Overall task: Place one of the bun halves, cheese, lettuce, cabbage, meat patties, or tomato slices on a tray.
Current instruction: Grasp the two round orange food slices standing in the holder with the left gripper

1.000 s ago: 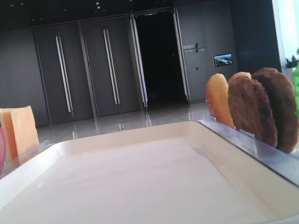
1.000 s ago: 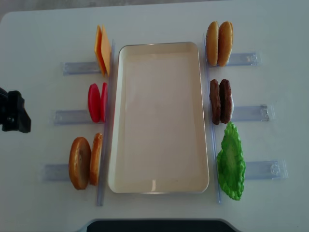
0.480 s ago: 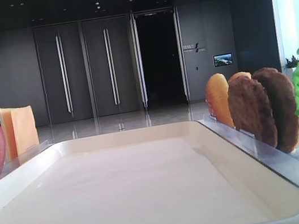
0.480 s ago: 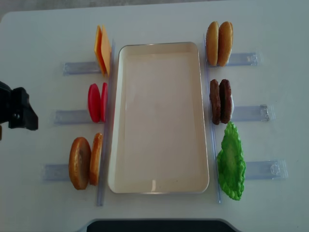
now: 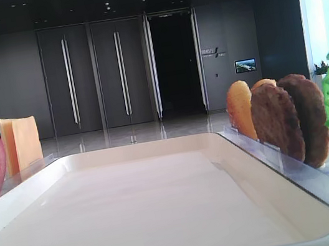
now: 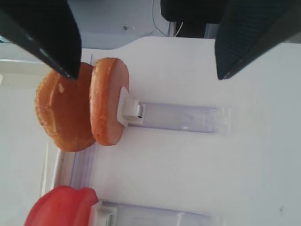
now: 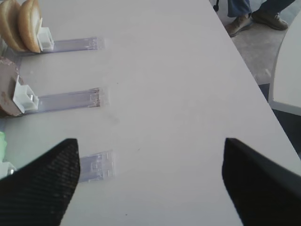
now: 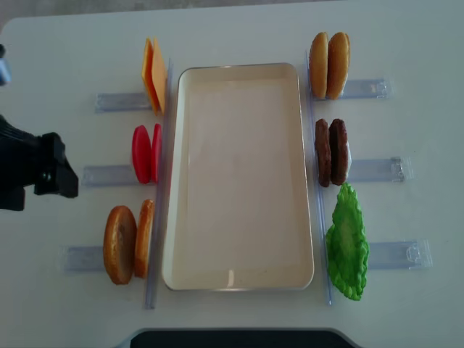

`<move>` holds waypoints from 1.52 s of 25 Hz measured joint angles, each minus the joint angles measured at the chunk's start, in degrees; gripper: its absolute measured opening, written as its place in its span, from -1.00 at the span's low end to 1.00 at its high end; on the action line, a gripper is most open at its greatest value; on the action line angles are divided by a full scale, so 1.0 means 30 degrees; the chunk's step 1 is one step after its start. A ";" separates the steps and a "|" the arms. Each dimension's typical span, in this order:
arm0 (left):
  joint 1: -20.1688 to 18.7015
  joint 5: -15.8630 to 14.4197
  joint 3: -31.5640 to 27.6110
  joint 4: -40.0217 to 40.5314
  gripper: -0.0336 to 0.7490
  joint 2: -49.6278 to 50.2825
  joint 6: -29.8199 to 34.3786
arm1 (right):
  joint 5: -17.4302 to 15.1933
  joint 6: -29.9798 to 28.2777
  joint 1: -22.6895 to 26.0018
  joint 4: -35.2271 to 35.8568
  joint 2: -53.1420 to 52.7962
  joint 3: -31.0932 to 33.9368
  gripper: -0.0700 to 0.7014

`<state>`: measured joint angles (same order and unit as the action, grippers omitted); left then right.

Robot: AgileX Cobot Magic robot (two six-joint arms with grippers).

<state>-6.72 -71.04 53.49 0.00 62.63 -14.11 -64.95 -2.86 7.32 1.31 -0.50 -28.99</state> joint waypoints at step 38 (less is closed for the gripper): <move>-0.8834 0.0210 0.0064 0.0000 0.85 0.3606 -0.8975 | 0.0000 0.0000 0.0000 0.0000 0.0000 0.0000 0.70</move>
<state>-33.22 -70.41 53.68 0.00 73.44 -41.04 -64.95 -2.86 7.32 1.31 -0.50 -28.99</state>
